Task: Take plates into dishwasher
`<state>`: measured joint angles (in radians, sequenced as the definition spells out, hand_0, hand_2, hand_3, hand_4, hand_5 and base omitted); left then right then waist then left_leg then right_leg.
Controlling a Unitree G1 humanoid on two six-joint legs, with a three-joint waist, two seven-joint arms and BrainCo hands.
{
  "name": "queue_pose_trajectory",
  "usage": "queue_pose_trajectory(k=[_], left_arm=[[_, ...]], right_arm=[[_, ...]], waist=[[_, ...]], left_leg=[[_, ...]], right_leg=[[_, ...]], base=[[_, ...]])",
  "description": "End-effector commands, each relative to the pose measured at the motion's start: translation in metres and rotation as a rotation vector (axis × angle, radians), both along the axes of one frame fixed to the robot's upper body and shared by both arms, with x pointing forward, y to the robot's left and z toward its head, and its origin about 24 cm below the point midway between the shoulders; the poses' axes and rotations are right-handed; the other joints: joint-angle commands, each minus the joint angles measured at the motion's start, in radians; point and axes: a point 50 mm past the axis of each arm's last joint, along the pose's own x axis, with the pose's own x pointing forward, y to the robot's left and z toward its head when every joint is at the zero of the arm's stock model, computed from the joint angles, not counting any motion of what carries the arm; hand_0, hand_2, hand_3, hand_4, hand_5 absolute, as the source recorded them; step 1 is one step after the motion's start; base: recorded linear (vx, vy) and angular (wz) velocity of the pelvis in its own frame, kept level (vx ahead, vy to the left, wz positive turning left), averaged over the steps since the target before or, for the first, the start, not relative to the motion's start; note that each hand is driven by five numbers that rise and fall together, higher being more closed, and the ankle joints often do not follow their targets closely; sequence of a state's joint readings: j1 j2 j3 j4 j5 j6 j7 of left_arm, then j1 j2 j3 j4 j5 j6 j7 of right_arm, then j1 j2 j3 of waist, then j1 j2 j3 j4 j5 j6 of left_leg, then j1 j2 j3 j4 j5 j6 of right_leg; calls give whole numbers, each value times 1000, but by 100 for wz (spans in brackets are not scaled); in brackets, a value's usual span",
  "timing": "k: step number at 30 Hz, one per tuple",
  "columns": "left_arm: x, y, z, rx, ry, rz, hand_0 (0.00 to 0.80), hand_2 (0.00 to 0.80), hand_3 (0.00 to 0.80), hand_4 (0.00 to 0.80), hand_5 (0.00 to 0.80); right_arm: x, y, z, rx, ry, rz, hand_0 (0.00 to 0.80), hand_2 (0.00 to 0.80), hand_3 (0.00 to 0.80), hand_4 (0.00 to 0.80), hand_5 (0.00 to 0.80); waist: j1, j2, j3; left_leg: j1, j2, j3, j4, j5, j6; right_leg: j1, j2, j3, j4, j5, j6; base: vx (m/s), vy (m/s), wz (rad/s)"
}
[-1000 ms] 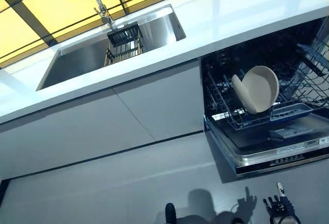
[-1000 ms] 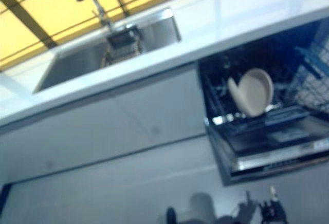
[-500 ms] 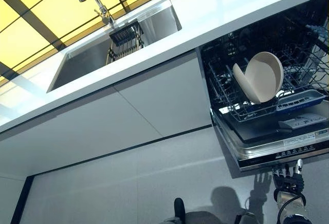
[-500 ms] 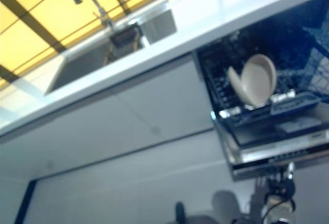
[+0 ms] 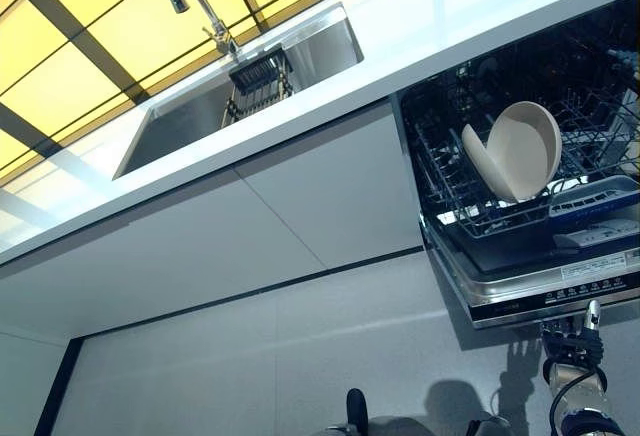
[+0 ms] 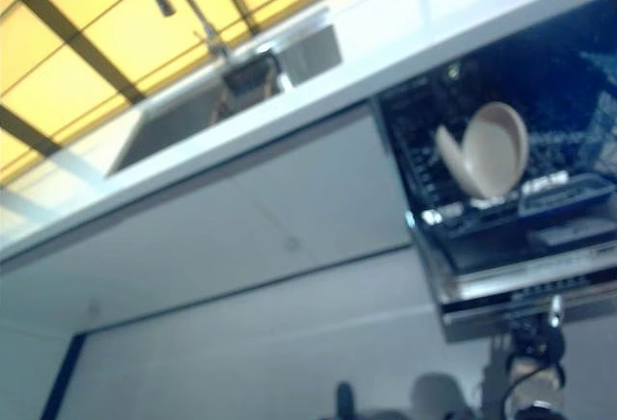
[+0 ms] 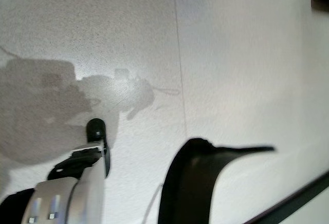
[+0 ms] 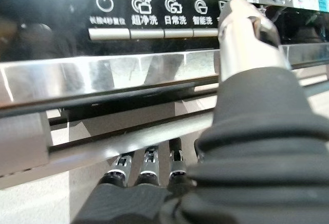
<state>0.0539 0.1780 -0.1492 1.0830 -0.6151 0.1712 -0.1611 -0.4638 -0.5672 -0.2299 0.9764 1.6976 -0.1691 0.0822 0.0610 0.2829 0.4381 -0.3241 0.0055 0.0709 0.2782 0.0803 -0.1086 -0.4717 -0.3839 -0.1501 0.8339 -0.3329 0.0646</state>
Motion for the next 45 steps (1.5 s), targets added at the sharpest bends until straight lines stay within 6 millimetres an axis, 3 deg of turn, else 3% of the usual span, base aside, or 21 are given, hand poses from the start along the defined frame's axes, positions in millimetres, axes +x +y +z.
queue_pose_trajectory(k=[1, 3, 4, 7, 12, 19, 30, 35, 38, 40, 41, 42, 45], left_arm=[[-2, 11, 2, 26, 6, -46, 0, 0, 0, 0, 0], [-2, 12, 2, 29, 7, -47, 0, 0, 0, 0, 0], [-4, 15, 2, 38, 13, -46, 0, 0, 0, 0, 0], [-6, 23, 3, 55, 21, -49, 0, 0, 0, 0, 0], [-7, 28, 3, 80, 25, -77, 0, 0, 0, 0, 0], [-7, 33, 4, 109, 24, -93, 0, 0, 0, 0, 0], [-6, 38, 5, 136, 19, -115, 0, 0, 0, 0, 0], [-3, 37, 5, 120, 11, -103, 0, 0, 0, 0, 0], [3, 39, 6, 120, -13, -81, 0, 0, 0, 0, 0], [4, 39, 7, 123, -15, -74, 0, 0, 0, 0, 0], [6, 39, 7, 130, -25, -59, 0, 0, 0, 0, 0], [7, 39, 7, 131, -28, -56, 0, 0, 0, 0, 0], [10, 38, 7, 136, -37, -47, 0, 0, 0, 0, 0]], right_arm=[[79, 46, 217, -316, -662, 255, 0, 0, 0, 0, 0], [79, 49, 222, -322, -672, 258, 0, 0, 0, 0, 0], [81, 55, 237, -343, -703, 269, 0, 0, 0, 0, 0], [81, 61, 252, -367, -742, 277, 0, 0, 0, 0, 0], [80, 63, 266, -381, -755, 251, 0, 0, 0, 0, 0], [79, 58, 262, -378, -720, 229, 0, 0, 0, 0, 0], [81, 46, 234, -344, -608, 209, 0, 0, 0, 0, 0], [86, 50, 179, -376, -351, 280, 0, 0, 0, 0, 0], [81, 52, 125, -374, -171, 334, 0, 0, 0, 0, 0], [76, 53, 105, -367, -125, 354, 0, 0, 0, 0, 0], [67, 59, 68, -349, -31, 406, 0, 0, 0, 0, 0], [65, 61, 60, -347, -6, 422, 0, 0, 0, 0, 0], [43, 74, 4, -327, 145, 513, 0, 0, 0, 0, 0]], waist=[[67, 16, 3], [71, 15, 2], [84, 12, 1], [103, 4, -3], [132, -17, -11], [147, -51, -14], [148, -80, -6], [134, -118, -36], [119, -147, -62], [115, -157, -75], [104, -181, -98], [102, -186, -104], [83, -208, -147]], left_leg=[[5, -54, 0, 130, -138, 73], [6, -55, -2, 128, -136, 73], [9, -57, -11, 120, -129, 71], [16, -58, -26, 108, -119, 68], [40, -54, -49, 89, -115, 70], [59, -47, -62, 81, -121, 74], [80, -34, -68, 70, -122, 74], [135, -13, -58, -22, -99, 64], [166, 5, -39, -100, -60, 68], [178, 11, -37, -123, -55, 68], [207, 19, -34, -160, -52, 70], [214, 21, -33, -167, -51, 70], [259, 32, -25, -219, -47, 74]], right_leg=[[106, 30, -80, -9, -32, -88], [109, 30, -83, -10, -32, -88], [122, 33, -93, -16, -32, -87], [146, 35, -111, -29, -28, -85], [202, 41, -143, -68, -18, -79], [253, 49, -169, -113, 2, -70], [310, 67, -184, -181, 37, -62], [369, 94, -187, -318, 89, -33], [401, 116, -199, -426, 152, -19], [417, 127, -200, -462, 166, -15], [444, 141, -194, -518, 187, -7], [450, 144, -193, -530, 192, -5], [484, 162, -182, -595, 218, 7]], base=[[38, -14, 10], [31, -16, 13], [38, -20, 8], [68, -37, 4], [67, -31, 15], [47, -35, 14], [11, -20, 10], [4, -6, -7], [-53, -10, -15], [-16, -30, -10], [38, -51, -7], [42, -47, -10], [66, -13, -11]])
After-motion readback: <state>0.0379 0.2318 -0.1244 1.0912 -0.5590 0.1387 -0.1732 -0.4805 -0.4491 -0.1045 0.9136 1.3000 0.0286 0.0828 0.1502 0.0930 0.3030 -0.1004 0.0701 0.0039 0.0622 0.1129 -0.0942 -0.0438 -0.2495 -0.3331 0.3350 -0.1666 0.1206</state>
